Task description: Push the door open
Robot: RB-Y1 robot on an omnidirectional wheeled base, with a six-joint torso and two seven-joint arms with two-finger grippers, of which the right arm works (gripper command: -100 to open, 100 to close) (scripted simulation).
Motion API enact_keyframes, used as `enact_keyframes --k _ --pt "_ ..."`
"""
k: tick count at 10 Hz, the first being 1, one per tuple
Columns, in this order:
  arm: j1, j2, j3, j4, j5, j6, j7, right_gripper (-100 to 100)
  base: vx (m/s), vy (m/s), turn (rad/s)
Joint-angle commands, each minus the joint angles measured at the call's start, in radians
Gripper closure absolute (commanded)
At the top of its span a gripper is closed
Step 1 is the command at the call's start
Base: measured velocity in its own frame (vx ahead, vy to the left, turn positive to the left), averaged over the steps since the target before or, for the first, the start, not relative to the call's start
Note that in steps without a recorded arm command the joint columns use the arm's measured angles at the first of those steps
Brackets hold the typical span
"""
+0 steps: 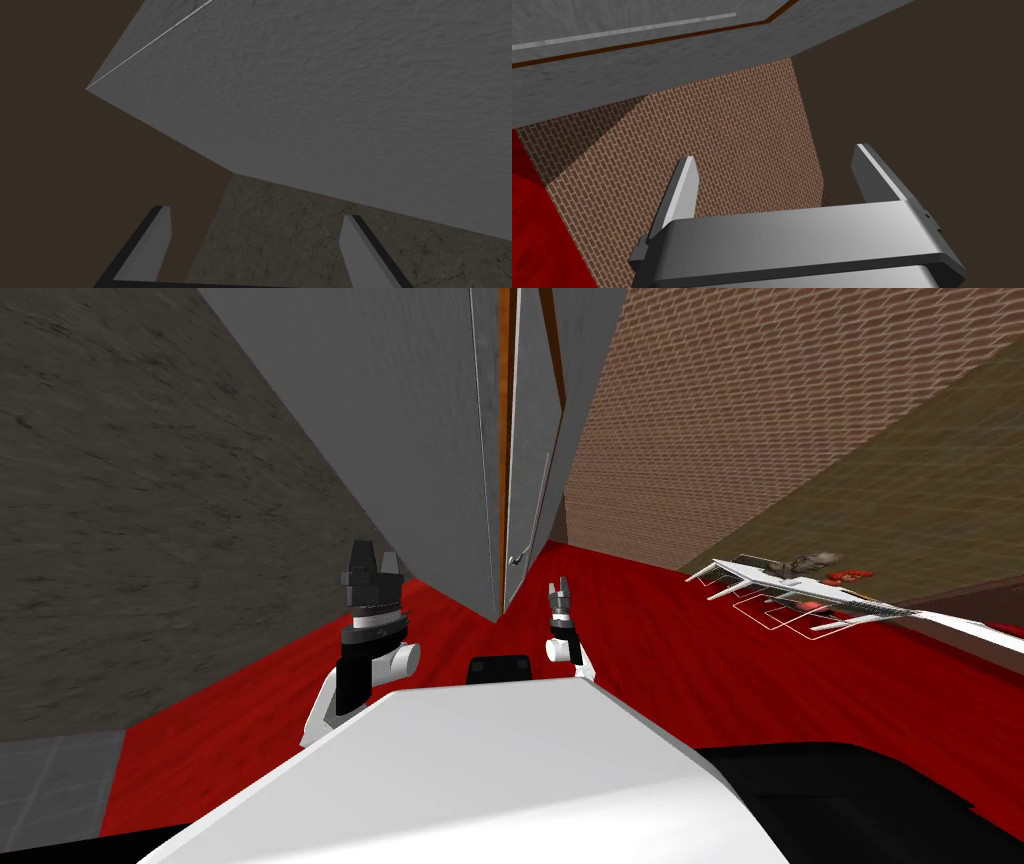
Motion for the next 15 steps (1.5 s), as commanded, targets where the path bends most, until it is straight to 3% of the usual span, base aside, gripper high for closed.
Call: enact_keyframes --k 1,11,13,15 --pt "-0.02 -0.01 0.016 0.038 -0.018 -0.001 0.009 -100 0.098 -0.143 0.2" --pt "-0.125 -0.051 0.104 0.248 -0.11 -0.013 0.059 -100 0.08 -0.14 0.212" --pt "-0.156 -0.061 0.13 0.309 -0.137 -0.017 0.074 -100 0.089 -0.214 0.325" --pt "-0.171 -0.066 0.143 0.339 -0.15 -0.018 0.081 -100 0.046 -0.175 0.165"
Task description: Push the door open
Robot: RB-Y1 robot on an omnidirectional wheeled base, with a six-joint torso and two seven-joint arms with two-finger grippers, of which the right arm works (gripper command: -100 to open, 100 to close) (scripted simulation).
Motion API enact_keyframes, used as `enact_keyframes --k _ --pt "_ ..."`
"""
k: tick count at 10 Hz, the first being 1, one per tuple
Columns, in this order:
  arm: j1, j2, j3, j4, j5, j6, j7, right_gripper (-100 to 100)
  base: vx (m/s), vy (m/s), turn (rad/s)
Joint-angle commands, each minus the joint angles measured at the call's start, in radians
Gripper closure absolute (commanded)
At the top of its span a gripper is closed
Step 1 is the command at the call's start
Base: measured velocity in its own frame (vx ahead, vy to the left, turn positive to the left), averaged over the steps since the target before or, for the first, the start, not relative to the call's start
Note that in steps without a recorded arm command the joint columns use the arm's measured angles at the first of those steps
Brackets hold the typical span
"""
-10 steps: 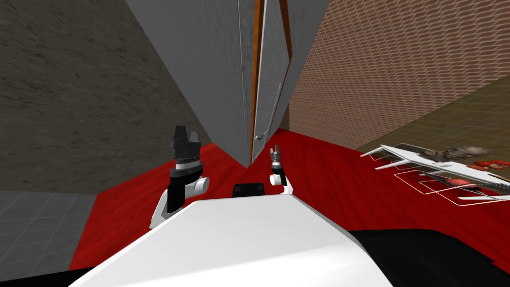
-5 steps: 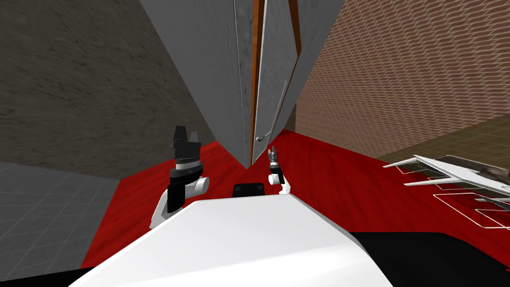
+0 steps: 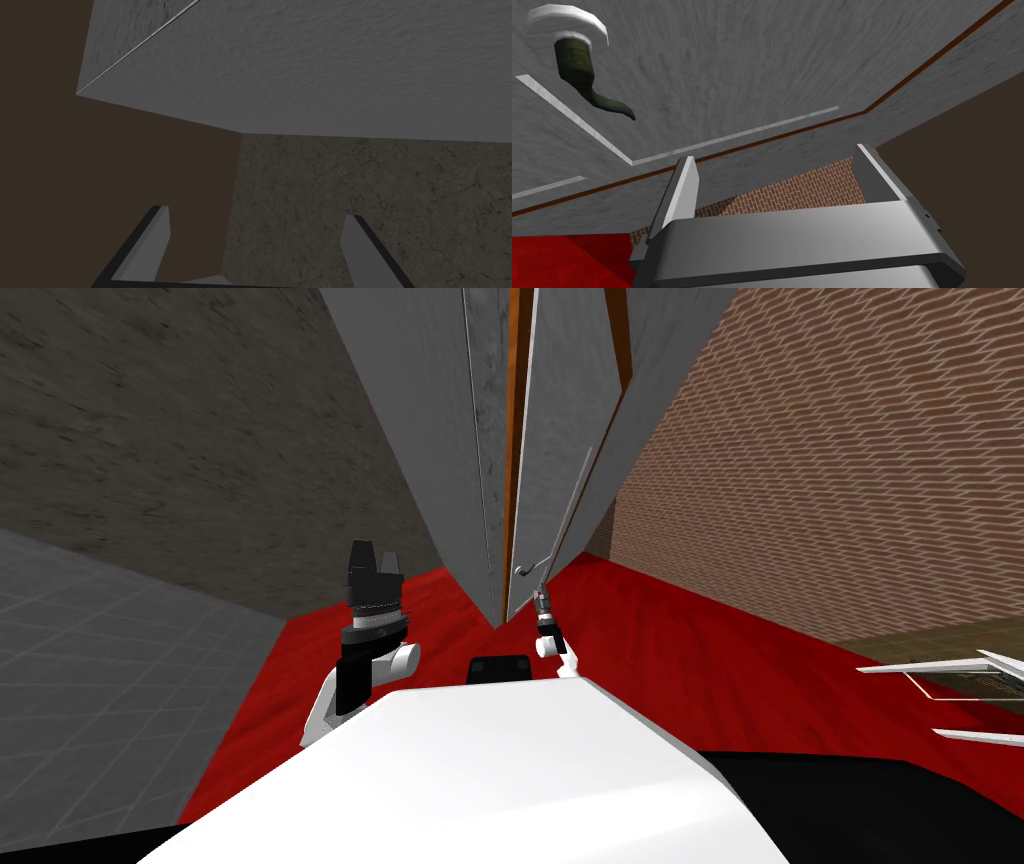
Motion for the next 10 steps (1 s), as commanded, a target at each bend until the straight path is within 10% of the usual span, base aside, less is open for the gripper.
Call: enact_keyframes --k 1,10 --pt "-0.02 -0.007 0.017 0.041 -0.018 -0.004 0.01 -100 0.072 -0.146 0.228" --pt "-0.107 -0.032 0.09 0.214 -0.094 -0.014 0.051 -100 0.037 -0.154 0.199"
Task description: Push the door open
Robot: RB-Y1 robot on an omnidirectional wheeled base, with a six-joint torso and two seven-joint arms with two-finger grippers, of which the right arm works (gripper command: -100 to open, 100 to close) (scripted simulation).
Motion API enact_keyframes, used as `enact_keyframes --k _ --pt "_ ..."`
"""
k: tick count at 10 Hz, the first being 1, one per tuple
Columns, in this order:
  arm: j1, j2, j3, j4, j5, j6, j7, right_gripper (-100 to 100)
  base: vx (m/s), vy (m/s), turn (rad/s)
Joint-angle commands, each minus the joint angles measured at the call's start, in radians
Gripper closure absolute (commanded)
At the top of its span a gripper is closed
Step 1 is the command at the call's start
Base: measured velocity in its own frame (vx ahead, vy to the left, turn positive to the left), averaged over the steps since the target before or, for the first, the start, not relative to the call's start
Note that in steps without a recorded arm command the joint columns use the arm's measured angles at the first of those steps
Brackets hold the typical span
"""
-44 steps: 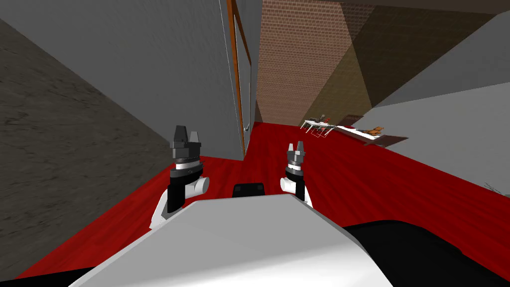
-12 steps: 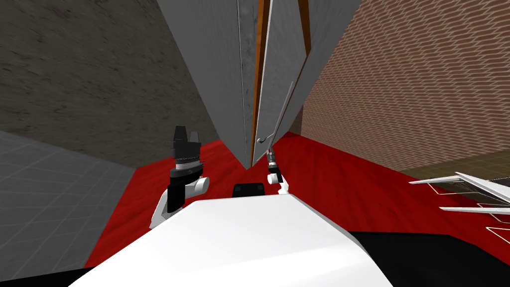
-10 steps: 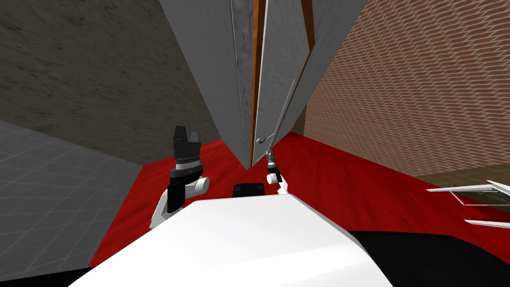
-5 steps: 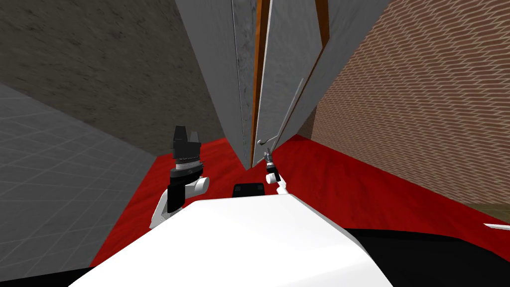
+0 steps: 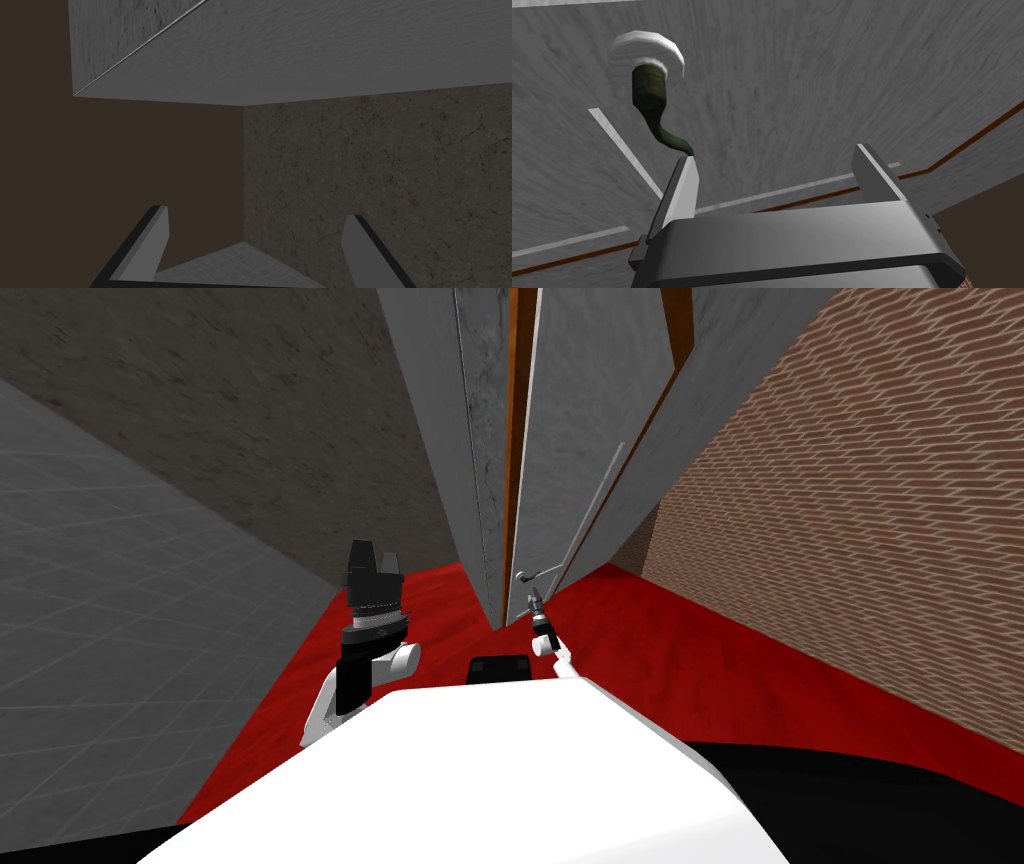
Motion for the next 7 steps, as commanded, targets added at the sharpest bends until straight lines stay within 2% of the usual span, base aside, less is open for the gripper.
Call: enact_keyframes --k 1,4,7 --pt "-0.011 -0.006 0.011 0.028 -0.01 -0.007 0.003 -100 -0.004 -0.133 0.129" --pt "-0.043 -0.014 0.038 0.092 -0.039 -0.01 0.019 -100 0.012 -0.142 0.205" --pt "-0.079 -0.023 0.068 0.164 -0.07 -0.015 0.036 -100 0.013 -0.215 0.249"
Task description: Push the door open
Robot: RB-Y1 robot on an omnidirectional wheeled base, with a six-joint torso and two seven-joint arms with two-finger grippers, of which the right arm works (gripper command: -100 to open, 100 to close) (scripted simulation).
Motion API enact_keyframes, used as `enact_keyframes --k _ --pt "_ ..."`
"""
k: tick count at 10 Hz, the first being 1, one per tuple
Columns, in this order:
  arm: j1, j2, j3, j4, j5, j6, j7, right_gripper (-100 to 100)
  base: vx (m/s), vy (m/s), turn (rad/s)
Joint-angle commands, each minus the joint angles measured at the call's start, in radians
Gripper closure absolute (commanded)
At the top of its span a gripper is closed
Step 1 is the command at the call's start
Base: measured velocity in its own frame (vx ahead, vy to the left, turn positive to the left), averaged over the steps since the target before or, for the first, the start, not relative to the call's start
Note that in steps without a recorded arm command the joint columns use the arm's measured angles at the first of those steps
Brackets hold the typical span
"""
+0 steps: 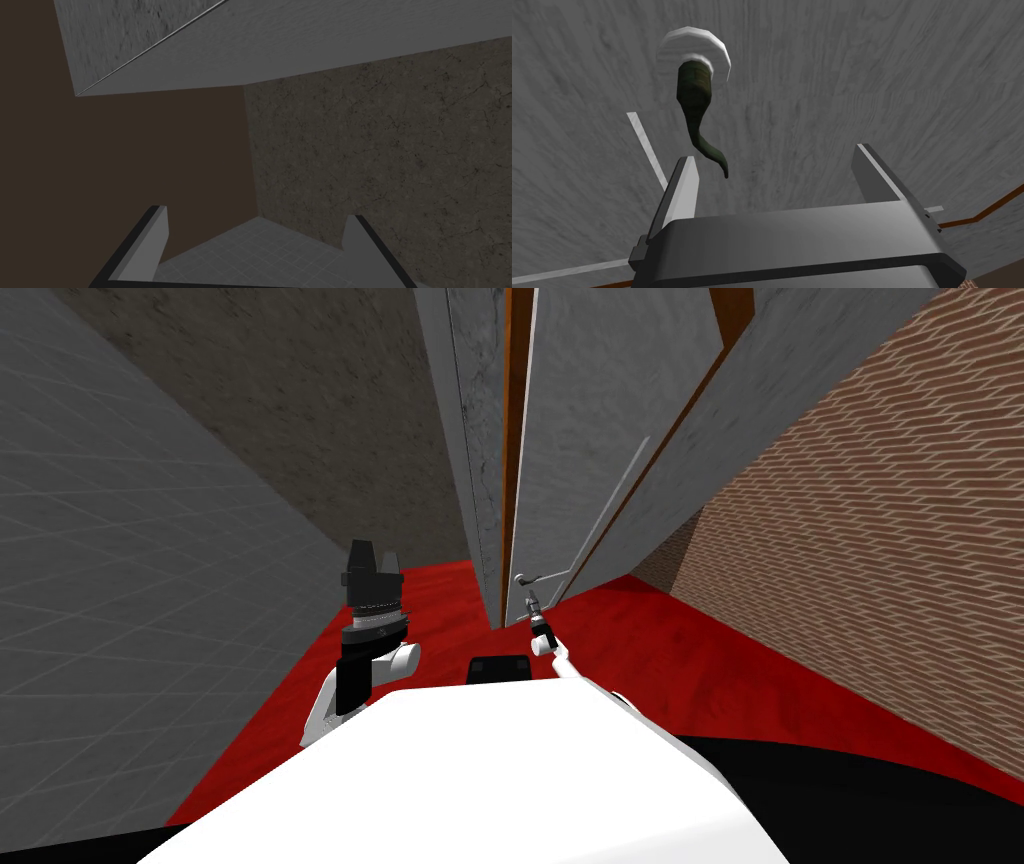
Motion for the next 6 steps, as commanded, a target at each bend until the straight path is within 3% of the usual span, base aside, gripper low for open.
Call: enact_keyframes --k 1,6 --pt "-0.013 -0.002 0.012 0.028 -0.011 -0.004 0.007 -100 -0.006 -0.162 0.149" --pt "-0.056 -0.012 0.048 0.115 -0.049 -0.009 0.028 -100 0.008 -0.139 0.162"
